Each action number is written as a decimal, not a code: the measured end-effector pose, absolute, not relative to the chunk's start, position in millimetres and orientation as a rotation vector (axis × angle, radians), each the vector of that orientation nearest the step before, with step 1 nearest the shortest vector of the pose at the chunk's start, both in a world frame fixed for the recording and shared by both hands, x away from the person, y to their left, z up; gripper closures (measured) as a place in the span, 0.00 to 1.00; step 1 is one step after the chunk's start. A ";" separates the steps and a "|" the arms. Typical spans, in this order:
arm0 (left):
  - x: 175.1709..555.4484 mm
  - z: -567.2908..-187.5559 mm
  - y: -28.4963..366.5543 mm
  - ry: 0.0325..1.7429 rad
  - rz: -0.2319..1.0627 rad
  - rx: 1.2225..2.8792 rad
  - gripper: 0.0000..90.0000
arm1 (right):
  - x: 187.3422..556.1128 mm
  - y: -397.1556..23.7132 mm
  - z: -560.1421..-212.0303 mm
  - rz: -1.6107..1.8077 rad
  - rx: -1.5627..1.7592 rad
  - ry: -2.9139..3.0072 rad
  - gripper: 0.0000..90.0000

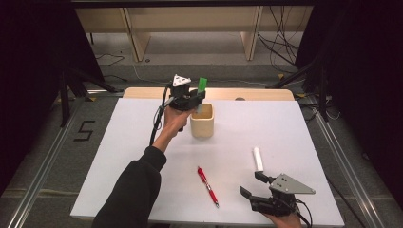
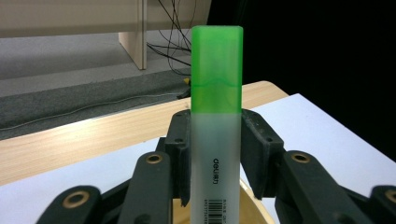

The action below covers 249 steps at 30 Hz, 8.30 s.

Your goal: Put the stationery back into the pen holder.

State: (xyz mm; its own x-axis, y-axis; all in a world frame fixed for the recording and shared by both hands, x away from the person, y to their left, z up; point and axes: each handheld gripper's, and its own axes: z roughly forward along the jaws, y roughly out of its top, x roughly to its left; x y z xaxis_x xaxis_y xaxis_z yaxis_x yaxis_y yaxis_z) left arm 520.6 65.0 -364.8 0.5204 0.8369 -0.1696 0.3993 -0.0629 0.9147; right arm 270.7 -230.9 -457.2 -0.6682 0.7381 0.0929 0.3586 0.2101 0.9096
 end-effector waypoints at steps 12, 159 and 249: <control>525.0 -374.1 56.2 1.077 0.486 1.667 0.73 | 270.3 -230.9 -457.1 1.448 1.021 2.130 0.30; 328.4 -452.0 177.5 0.886 0.404 1.790 0.26 | 412.7 -249.1 -451.7 0.811 1.560 2.310 0.45; 330.4 -453.6 177.8 0.888 0.400 1.774 0.27 | 398.8 -236.8 -415.5 1.248 1.360 1.984 0.75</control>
State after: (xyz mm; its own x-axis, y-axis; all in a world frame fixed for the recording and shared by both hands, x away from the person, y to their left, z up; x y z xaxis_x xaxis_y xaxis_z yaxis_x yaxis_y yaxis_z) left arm 330.4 177.8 -453.6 0.6669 0.7308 -0.1455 0.3757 -0.1611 0.9126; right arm 398.8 -236.8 -415.5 -0.4276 0.8938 0.1350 0.5085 0.1143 0.8535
